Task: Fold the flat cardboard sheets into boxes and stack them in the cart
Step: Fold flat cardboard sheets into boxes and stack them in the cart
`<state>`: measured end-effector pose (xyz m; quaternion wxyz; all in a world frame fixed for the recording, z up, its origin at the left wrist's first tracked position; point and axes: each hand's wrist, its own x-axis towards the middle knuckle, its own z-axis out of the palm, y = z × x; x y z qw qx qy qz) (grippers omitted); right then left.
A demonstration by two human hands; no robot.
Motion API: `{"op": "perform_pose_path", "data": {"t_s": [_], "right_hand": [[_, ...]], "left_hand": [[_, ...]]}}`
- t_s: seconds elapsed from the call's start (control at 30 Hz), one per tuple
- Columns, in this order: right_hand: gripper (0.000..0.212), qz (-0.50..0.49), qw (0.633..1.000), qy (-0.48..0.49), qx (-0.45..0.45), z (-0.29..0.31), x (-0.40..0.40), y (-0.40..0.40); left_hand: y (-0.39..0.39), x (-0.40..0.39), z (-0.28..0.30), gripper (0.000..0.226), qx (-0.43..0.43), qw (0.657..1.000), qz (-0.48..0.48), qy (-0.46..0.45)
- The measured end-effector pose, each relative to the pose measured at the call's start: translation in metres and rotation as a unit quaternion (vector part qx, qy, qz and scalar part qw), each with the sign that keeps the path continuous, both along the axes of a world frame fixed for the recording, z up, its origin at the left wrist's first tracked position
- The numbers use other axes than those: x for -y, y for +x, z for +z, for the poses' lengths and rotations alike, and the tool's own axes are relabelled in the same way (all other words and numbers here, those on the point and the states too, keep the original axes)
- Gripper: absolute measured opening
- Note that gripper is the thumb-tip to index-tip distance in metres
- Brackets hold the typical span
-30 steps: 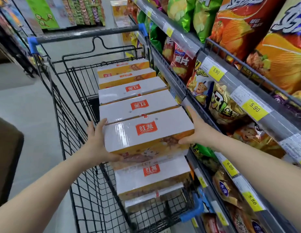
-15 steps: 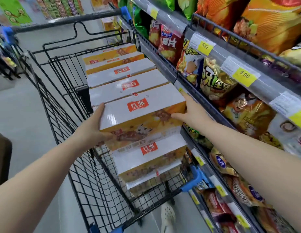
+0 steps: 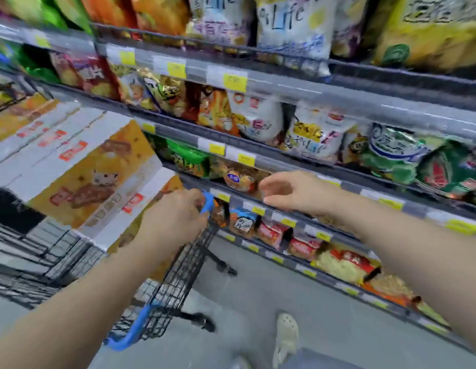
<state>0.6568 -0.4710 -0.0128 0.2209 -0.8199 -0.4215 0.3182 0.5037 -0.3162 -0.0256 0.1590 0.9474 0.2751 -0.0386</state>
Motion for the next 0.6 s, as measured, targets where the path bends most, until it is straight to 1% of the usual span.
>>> {"op": "perform_pose_path", "data": {"t_s": [0.17,0.3,0.4,0.5,0.6], "right_hand": [[0.041,-0.124,0.992,-0.007,0.016,0.005,0.139,0.003],[0.041,-0.246,0.968,-0.008,0.044,0.009,0.271,-0.005],[0.043,-0.322,0.943,-0.023,0.079,0.01,0.372,-0.019],[0.045,-0.381,0.92,-0.054,0.07,0.011,0.468,-0.037],[0.043,-0.447,0.89,-0.063,0.059,0.008,0.57,-0.061]], "left_hand": [[0.063,0.105,0.012,0.034,-0.008,0.986,-0.166,-0.017],[0.106,0.216,0.018,0.038,-0.001,0.958,-0.286,-0.016],[0.129,0.308,0.02,0.035,0.013,0.927,-0.374,-0.014],[0.145,0.403,0.02,0.038,0.017,0.887,-0.462,-0.009],[0.154,0.509,0.021,0.039,0.033,0.84,-0.541,0.011]]}}
